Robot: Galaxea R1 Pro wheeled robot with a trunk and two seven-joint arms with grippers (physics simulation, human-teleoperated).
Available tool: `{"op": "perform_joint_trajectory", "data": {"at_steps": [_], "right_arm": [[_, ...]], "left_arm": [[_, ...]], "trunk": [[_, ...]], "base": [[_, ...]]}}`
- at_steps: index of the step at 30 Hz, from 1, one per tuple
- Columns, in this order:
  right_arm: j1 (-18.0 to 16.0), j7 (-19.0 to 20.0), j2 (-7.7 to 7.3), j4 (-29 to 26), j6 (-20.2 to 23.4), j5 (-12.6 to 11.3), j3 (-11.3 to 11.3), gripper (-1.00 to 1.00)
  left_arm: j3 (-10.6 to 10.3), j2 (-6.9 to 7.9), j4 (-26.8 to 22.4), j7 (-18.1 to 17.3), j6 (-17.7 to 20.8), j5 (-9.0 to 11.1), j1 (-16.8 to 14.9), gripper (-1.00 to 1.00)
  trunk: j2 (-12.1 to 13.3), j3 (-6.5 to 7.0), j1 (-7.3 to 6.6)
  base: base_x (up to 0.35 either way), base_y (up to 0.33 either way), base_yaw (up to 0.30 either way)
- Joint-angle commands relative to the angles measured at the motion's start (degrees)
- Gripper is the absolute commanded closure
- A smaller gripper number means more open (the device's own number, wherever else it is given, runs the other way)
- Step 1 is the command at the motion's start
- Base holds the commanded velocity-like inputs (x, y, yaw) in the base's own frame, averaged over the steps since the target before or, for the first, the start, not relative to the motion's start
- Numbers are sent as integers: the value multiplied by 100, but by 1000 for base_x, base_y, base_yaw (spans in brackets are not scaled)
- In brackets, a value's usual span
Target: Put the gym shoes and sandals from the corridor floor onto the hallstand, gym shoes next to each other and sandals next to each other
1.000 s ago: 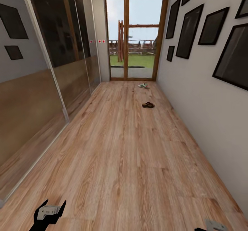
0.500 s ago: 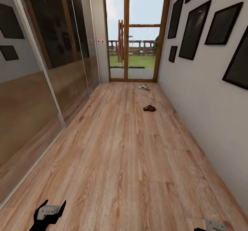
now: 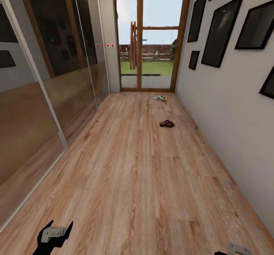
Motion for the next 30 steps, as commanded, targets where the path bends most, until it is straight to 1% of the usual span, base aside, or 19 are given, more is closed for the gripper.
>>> {"op": "perform_joint_trajectory", "data": {"at_steps": [1,30], "right_arm": [[0,0,0,0,0,0,0,-100],[0,1,0,0,0,0,0,-100]], "left_arm": [[0,0,0,0,0,0,0,-100],[0,0,3,0,0,0,0,-100]], "trunk": [[0,0,0],[0,0,0]], "base": [[349,0,0],[348,0,0]]}}
